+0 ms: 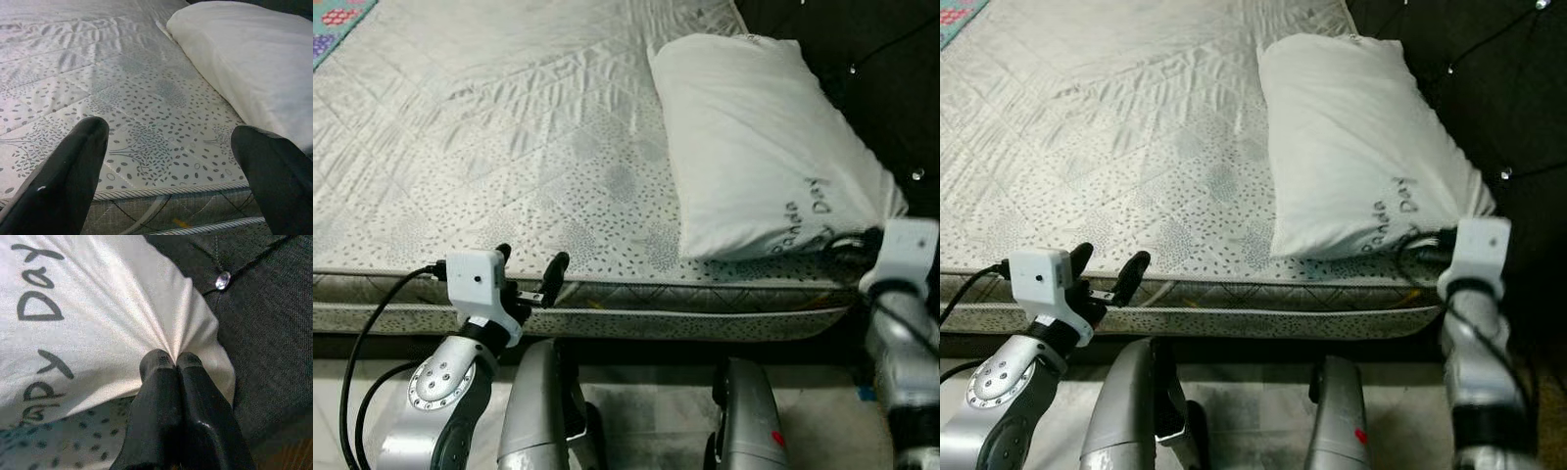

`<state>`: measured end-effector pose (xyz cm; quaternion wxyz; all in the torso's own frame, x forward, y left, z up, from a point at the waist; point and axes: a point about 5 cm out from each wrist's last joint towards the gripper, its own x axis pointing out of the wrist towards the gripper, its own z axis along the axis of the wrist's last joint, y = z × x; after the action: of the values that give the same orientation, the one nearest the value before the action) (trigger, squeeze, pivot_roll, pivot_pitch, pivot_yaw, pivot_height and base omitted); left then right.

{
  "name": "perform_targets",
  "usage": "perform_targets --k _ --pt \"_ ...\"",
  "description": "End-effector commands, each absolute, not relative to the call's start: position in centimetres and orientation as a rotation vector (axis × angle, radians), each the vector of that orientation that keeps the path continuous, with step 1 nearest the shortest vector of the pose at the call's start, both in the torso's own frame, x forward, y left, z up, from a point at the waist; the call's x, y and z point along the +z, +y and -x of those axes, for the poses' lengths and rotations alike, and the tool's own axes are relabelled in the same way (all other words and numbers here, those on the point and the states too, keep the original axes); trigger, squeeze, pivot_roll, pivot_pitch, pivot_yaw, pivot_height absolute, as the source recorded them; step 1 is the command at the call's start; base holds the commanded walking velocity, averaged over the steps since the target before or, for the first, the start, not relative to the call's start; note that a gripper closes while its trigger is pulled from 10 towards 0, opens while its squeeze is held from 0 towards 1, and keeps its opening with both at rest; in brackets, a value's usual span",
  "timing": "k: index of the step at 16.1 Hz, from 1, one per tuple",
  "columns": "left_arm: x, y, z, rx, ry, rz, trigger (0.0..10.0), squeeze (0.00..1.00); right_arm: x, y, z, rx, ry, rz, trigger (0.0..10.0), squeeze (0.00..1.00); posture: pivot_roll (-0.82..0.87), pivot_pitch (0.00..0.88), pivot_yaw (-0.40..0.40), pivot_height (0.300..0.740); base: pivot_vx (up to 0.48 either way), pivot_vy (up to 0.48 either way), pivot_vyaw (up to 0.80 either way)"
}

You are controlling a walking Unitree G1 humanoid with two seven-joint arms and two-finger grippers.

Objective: Clean up the room

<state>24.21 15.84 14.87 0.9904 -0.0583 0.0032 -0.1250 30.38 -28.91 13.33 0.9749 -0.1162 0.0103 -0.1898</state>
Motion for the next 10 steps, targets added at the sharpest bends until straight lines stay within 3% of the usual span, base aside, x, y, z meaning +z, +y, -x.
perform_targets --k 1,5,6,10 --pt "14.7 15.8 -24.2 -0.257 0.012 0.113 10.0 0.00 13.9 -29.2 -28.9 -0.417 0.000 0.238 0.0 0.00 -0.08 0.113 0.004 0.542 0.000 0.000 0.00" --pt "14.6 15.4 -24.4 -0.267 0.011 0.122 10.0 0.00 12.6 -27.2 -28.1 -0.349 0.052 0.198 0.0 0.00 -0.10 0.115 0.003 0.542 0.000 0.000 0.00" --pt "14.6 15.3 -24.4 -0.268 0.011 0.123 10.0 0.00 12.8 -26.3 -28.4 -0.309 0.048 0.191 10.0 0.00 -0.10 0.110 0.001 0.542 0.000 0.000 0.00" --pt "14.6 15.8 -24.4 -0.233 -0.002 0.123 10.0 0.00 12.7 -22.2 -28.6 -0.154 0.045 0.133 10.0 0.00 -0.10 0.093 -0.008 0.542 0.000 0.000 0.00"
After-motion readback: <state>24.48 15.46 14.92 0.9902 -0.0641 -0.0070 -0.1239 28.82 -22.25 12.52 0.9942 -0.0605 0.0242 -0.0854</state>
